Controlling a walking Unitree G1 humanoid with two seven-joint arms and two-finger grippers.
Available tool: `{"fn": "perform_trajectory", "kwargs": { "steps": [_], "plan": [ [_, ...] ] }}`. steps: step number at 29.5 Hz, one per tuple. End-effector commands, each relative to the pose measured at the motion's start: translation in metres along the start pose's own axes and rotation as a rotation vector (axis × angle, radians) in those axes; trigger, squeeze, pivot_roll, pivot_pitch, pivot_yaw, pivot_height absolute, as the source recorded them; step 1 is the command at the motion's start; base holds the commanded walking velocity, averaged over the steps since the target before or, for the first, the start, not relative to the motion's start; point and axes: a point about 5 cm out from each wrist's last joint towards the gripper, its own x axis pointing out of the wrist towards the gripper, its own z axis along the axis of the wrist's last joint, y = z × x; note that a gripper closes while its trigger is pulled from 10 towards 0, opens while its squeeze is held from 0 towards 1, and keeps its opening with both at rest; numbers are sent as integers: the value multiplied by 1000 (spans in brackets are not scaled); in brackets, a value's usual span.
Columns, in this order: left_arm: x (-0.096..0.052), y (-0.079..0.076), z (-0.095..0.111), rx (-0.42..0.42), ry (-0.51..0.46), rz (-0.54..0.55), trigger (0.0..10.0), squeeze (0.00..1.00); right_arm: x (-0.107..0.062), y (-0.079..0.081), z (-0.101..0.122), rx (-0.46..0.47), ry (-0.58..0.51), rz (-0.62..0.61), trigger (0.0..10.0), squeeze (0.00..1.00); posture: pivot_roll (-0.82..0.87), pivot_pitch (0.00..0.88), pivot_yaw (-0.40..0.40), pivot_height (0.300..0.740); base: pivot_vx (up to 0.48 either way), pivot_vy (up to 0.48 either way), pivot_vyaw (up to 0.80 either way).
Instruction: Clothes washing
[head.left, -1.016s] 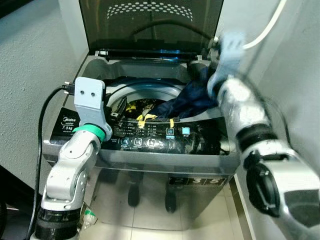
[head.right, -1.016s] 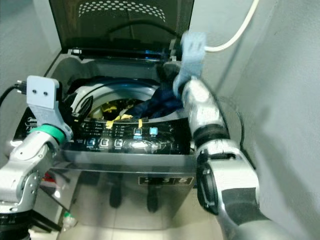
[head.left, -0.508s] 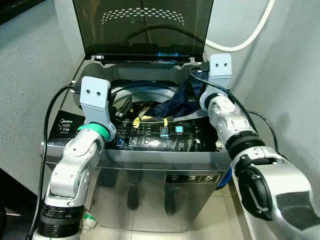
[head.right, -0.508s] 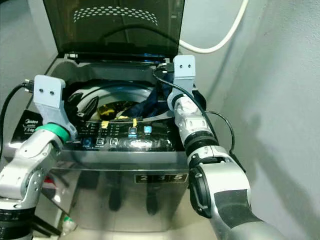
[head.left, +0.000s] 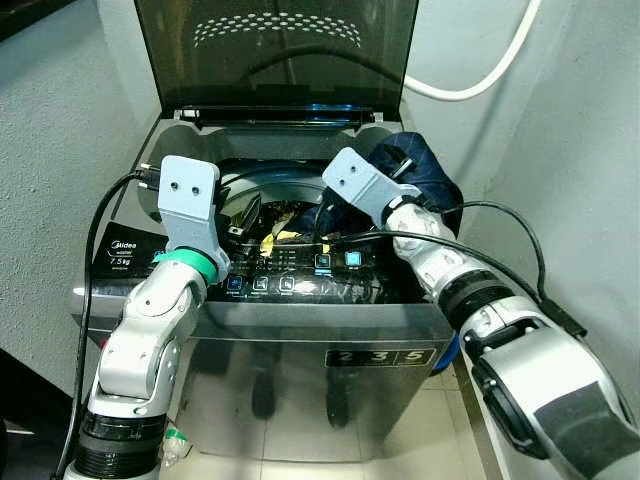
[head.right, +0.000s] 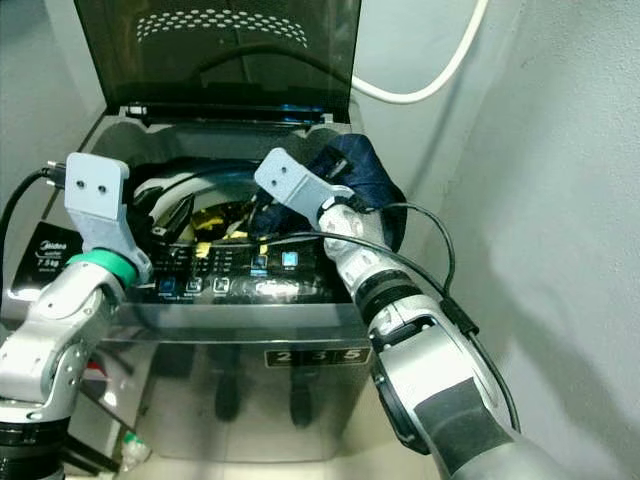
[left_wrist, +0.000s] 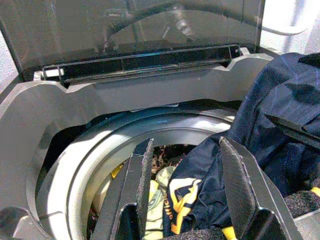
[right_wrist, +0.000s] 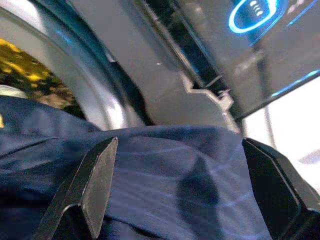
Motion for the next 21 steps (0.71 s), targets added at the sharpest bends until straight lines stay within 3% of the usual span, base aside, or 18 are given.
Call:
{"fn": "perform_trajectory", "kwargs": {
  "steps": [1,3,5,9,13,15,18,19,21],
  "plan": [
    [-1,3,0,1,1,8,10000,0,0,9,-6,101,81,79,9098,0,166,55,50,740,0,0,0],
    [-2,3,-1,1,3,10,10000,0,-2,19,-16,221,179,172,9490,0,167,57,50,740,0,0,0],
    [-1,3,-1,1,3,9,10000,0,-3,22,-18,246,207,204,10000,0,167,57,50,740,0,0,0],
    [-1,3,-1,1,4,7,10000,0,-5,28,-20,247,243,257,10000,0,167,57,50,740,0,0,0],
    [-2,3,-1,1,3,5,10000,0,-6,33,-21,167,246,308,10000,0,167,57,50,740,0,0,0],
    [-1,3,-1,1,4,4,10000,0,-6,35,-20,46,221,334,1804,0,168,59,48,740,0,0,0],
    [-1,3,-1,2,4,4,10000,0,-6,35,-19,18,213,340,1804,0,168,59,48,740,0,0,0],
    [-1,3,-1,2,4,5,10000,0,-6,34,-19,12,211,342,0,0,168,59,48,740,0,0,0],
    [-1,3,0,2,4,5,10000,0,-6,34,-18,10,210,351,0,0,169,61,48,740,0,0,0]
  ]
}}
